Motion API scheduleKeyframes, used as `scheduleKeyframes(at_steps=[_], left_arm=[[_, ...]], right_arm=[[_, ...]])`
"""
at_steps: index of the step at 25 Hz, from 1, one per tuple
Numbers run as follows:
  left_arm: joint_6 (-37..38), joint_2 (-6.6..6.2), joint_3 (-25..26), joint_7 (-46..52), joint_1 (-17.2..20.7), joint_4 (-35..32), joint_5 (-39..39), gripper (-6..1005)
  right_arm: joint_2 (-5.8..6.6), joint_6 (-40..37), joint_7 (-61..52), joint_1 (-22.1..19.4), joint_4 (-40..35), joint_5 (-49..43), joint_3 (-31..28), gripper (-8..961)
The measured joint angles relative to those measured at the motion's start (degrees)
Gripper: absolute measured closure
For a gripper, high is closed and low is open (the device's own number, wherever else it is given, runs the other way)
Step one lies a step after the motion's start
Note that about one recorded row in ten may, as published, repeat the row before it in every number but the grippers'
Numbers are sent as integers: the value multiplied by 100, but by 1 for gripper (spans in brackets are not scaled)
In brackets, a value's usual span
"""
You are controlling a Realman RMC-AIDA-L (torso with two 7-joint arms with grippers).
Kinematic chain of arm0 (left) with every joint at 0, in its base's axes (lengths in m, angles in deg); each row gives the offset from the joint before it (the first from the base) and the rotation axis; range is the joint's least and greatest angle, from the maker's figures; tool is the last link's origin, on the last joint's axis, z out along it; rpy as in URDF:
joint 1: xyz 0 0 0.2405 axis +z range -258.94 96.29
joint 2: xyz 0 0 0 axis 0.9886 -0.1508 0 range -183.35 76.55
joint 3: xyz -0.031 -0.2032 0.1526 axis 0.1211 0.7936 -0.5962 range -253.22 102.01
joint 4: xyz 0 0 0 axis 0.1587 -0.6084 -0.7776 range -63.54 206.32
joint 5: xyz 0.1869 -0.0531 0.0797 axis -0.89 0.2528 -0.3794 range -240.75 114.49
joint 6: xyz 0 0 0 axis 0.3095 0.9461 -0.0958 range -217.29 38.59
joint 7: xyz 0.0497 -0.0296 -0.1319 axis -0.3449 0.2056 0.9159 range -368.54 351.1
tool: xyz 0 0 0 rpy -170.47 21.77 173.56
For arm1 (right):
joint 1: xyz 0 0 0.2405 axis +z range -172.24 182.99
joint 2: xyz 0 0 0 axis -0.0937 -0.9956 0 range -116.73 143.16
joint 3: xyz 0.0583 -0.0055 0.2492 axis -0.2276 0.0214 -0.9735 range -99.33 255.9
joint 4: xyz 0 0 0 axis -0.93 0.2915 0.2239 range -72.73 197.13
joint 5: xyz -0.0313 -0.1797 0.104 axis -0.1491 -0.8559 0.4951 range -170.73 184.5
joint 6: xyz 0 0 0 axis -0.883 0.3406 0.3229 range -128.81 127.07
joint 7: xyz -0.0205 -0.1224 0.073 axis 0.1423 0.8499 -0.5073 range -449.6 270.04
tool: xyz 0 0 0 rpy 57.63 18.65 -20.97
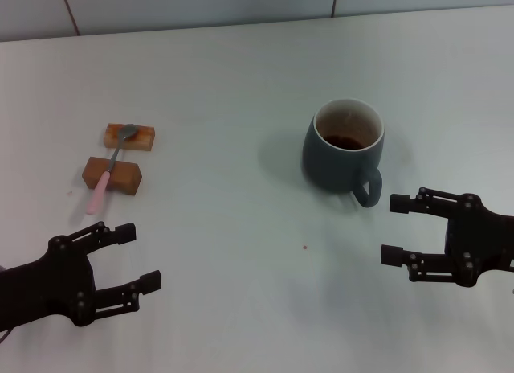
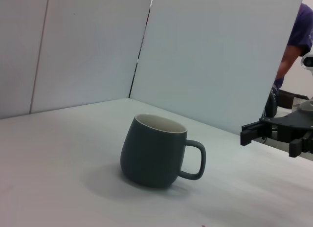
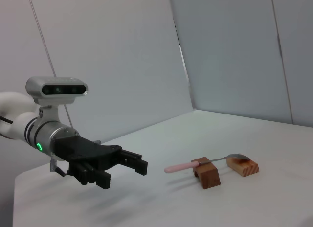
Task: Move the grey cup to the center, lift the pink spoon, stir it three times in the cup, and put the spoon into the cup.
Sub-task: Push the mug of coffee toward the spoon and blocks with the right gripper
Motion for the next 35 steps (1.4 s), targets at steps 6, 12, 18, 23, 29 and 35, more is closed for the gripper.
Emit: scheduleKeyframes(at_steps=[6,12,18,23,29,35], left_arm=[[0,0,9,0,-1,0,0,140],[0,0,9,0,-7,9,0,140],[0,0,9,0,-17,27,4,141],[2,0,9,0,-5,22,22,141],[15,0,9,3,-28,11,38,141],[24,-2,9,7,-39,9,45,141]], right_arm=[[0,0,0,0,9,0,0,136],[0,0,0,0,7,0,0,140],[0,0,0,20,7,0,0,143],[0,0,0,31,12,0,0,146],[0,-8,-53,35,16,0,-15,150],[36,109,-398,58,29,312,-213,153]])
